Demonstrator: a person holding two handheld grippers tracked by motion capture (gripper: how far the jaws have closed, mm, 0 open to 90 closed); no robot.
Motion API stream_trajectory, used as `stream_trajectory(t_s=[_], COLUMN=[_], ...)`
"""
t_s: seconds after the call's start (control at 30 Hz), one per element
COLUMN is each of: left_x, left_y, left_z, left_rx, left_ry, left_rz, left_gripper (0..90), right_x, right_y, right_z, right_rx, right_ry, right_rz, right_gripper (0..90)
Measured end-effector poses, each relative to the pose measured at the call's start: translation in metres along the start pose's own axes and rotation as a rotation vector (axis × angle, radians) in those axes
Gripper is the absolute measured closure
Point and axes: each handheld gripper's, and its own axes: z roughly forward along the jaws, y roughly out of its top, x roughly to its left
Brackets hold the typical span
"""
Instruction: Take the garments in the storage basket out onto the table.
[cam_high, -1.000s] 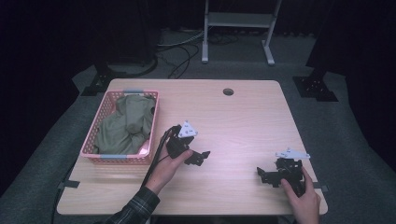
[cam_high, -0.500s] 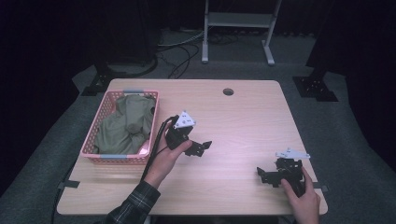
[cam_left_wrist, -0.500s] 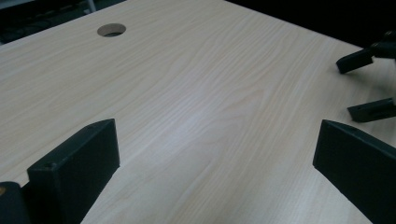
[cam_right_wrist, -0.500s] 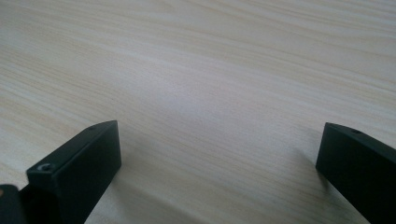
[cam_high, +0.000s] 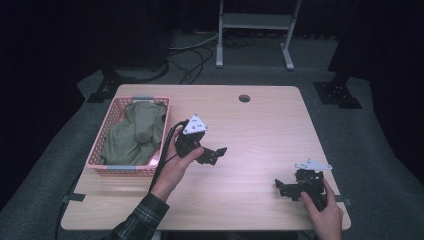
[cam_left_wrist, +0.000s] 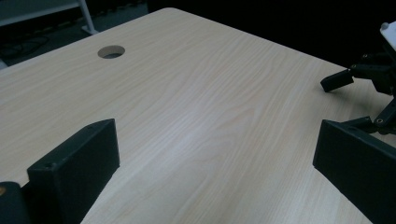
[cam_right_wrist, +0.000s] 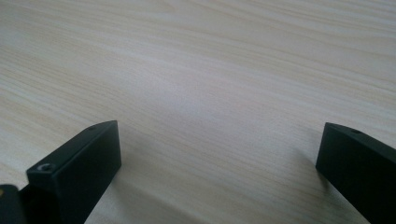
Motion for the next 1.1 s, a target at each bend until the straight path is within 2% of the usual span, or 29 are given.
stream_trajectory(t_s=[0.6, 0.93, 1.1], left_x=[0.015, 0.018, 0.021], left_y=[0.024, 0.028, 0.028], left_z=[-0.014, -0.023, -0.027], left_rx=[-0.083, -0.130, -0.136], left_ry=[0.022, 0.018, 0.014], left_rz=[-0.009, -0.016, -0.016], left_gripper=[0.0, 0.0, 0.0], right_x=[0.000, 0.000, 0.000], right_y=[0.000, 0.000, 0.000], right_z=[0.000, 0.000, 0.000], right_rx=[0.000, 0.000, 0.001], right_ry=[0.000, 0.000, 0.000], right_rz=[0.001, 0.001, 0.001], right_gripper=[0.0, 0.0, 0.0])
